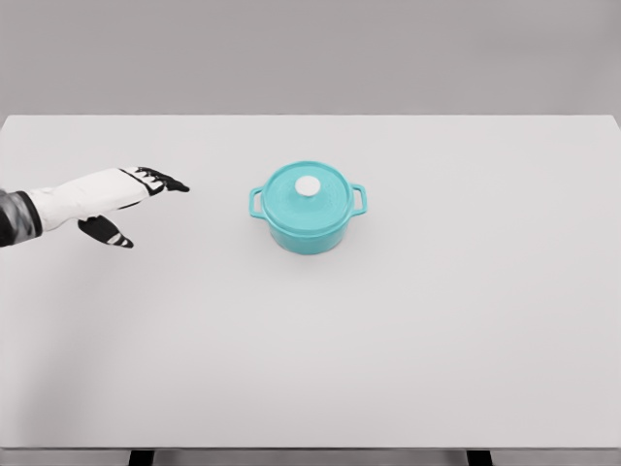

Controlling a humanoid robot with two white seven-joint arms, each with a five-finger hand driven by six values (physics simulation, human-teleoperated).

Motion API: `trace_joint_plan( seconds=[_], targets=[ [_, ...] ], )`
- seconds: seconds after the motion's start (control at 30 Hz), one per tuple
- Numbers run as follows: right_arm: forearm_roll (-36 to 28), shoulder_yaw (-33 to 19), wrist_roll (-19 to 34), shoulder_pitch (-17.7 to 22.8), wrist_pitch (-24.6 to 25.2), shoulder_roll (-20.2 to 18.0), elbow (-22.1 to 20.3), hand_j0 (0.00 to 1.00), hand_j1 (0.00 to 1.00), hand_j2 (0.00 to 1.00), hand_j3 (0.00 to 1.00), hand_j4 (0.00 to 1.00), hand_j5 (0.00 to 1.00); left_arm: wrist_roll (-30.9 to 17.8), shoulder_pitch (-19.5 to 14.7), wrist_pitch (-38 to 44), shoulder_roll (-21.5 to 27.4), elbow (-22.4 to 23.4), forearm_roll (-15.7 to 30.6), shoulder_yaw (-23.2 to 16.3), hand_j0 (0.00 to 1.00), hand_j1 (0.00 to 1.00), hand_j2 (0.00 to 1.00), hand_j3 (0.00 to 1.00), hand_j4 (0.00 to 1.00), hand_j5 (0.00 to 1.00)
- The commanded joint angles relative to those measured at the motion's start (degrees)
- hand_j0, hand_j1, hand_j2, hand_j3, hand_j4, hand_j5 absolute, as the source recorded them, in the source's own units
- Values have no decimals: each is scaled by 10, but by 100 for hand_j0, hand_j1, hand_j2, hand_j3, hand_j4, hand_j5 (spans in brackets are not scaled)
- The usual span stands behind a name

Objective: Open the lid of the pot with left arm

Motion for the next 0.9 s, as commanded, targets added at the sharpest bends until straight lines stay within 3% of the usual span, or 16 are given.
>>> trace_joint_plan(
  seconds=[0.0,0.33,0.37,0.4,0.47,0.5,0.57,0.67,0.7,0.87],
  targets=[
    [0,0,0,0,1,0,1,100,100,100,100,100,100,-1,0,1,-1,-2,2,-1,100,100,100,100,100,100],
    [0,0,-3,15,0,0,1,100,100,100,100,100,100,-17,-19,1,2,-23,6,-9,100,100,100,100,100,100],
    [0,0,-3,15,0,0,1,100,100,100,100,100,100,-17,-44,1,10,-24,19,-40,100,100,100,100,100,100],
    [0,0,-3,15,0,0,1,100,100,100,100,100,100,-17,-117,1,18,-3,91,-142,100,100,100,100,100,100],
    [0,0,-3,15,0,0,1,100,100,100,100,100,100,-17,-211,1,18,7,105,-272,100,100,100,100,100,100],
    [0,1,-3,15,0,0,1,100,100,100,100,100,100,-17,-231,1,12,-3,105,-301,100,100,100,100,100,100],
    [0,0,-3,15,0,0,1,100,100,100,100,100,100,-17,-301,1,-26,-10,104,-311,100,100,100,100,100,100],
    [0,0,-3,15,0,0,1,100,100,100,100,100,100,-17,-345,1,-50,-24,102,-322,100,100,100,100,100,100],
    [0,0,-3,15,0,0,1,100,100,100,100,100,100,-17,-367,1,-55,-25,102,-347,100,100,100,100,100,100],
    [0,0,-3,15,0,0,1,100,100,100,100,100,100,-17,-374,1,-115,5,97,-388,100,100,100,100,100,100]
  ],
)
